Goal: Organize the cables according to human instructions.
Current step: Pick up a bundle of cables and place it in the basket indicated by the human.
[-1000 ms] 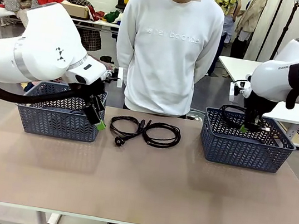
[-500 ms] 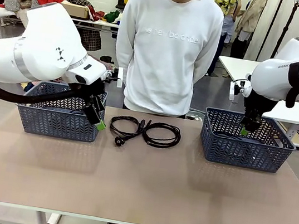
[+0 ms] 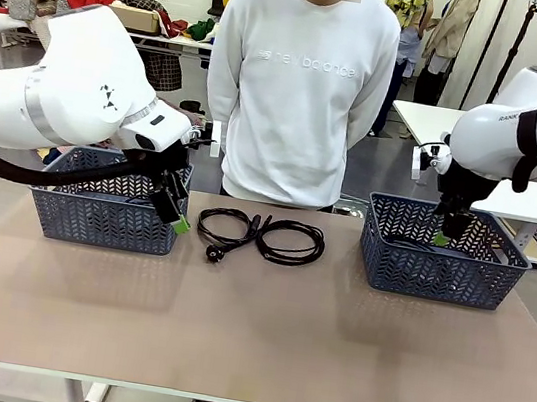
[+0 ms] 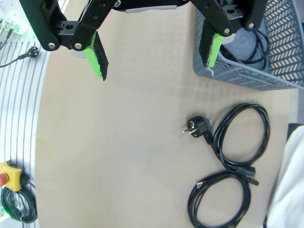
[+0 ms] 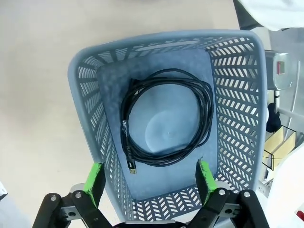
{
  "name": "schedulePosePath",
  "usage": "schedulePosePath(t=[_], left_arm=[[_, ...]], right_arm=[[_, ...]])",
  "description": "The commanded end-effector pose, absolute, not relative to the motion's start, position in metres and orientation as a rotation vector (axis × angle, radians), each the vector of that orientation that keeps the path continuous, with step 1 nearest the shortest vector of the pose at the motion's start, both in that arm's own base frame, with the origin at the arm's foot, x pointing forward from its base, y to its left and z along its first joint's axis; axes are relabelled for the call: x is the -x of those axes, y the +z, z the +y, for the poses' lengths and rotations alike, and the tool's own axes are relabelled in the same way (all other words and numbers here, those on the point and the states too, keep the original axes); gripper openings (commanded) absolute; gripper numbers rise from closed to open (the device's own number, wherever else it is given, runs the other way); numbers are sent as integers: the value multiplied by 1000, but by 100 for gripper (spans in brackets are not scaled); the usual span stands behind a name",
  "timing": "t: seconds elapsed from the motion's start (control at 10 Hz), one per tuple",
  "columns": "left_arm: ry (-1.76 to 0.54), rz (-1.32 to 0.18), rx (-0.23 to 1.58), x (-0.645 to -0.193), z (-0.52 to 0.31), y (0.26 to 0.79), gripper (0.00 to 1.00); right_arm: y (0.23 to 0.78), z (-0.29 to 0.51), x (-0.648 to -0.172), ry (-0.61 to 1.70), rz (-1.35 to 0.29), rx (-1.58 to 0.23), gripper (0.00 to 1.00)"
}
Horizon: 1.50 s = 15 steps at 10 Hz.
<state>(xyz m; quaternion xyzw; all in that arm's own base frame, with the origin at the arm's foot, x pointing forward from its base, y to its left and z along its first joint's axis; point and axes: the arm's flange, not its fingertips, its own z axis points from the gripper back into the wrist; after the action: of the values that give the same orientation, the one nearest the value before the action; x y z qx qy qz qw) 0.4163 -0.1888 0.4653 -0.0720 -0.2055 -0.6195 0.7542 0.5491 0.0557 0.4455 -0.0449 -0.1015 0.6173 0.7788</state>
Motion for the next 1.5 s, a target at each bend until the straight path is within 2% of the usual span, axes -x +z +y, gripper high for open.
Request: schedulePosePath(t=[0.0,0.8,1.2,1.4], left_arm=[[-1350,-450,156,-415,-187,466,100],[-1350,-450,156,-415,-187,466,100],[-1350,-450,156,-415,-187,466,100],[-1350,-450,156,-415,-187,466,100]], right_arm=[[451,57,-556,1342,-205,86,100],[447,59,-549,1337,-212,91,100],[466,98,-498,1107,-331,50,100],[462,117,-473,1050,-381,-35,100]])
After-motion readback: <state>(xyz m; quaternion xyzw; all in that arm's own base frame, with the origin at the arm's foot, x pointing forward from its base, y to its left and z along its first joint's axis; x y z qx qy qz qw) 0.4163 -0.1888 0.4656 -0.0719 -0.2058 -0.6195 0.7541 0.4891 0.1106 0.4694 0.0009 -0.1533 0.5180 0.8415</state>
